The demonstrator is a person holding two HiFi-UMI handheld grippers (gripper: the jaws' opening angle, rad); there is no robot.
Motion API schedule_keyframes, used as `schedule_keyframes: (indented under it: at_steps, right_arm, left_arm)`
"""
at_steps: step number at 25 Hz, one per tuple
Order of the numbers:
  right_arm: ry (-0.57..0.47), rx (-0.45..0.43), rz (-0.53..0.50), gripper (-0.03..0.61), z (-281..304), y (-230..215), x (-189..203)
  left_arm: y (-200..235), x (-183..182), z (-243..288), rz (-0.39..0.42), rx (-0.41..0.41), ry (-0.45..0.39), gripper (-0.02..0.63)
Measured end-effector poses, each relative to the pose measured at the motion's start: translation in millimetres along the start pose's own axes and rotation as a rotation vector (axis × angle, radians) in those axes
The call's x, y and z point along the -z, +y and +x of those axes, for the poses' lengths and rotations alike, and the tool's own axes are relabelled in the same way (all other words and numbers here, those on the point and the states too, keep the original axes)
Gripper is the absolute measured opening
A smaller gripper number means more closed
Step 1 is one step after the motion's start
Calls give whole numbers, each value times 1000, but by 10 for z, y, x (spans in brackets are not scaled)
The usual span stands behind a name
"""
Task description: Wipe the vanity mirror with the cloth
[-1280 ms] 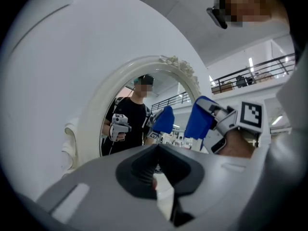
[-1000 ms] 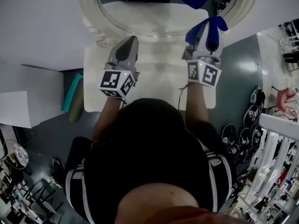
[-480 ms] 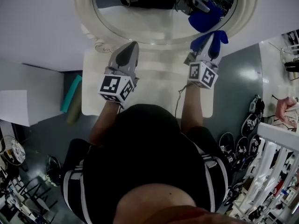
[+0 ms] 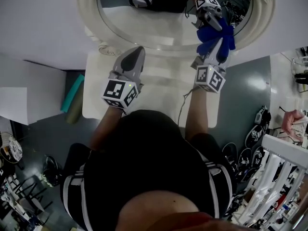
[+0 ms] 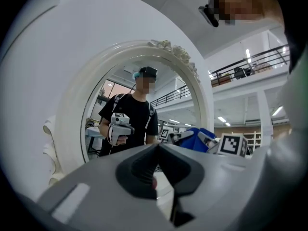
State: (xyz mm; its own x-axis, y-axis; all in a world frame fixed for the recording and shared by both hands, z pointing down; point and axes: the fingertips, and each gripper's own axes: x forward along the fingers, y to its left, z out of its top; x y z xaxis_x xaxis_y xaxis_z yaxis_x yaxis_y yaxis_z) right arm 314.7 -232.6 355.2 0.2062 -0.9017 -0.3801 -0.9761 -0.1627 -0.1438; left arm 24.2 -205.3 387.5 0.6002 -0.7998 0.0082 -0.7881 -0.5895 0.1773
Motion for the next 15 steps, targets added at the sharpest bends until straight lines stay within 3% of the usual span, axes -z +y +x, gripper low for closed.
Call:
schedule_keyframes:
  at_steps: [15]
  right_arm:
    - [-71, 0, 76, 41, 95, 3, -30]
  left_arm:
    - [-3, 55, 90, -11, 3, 19, 9]
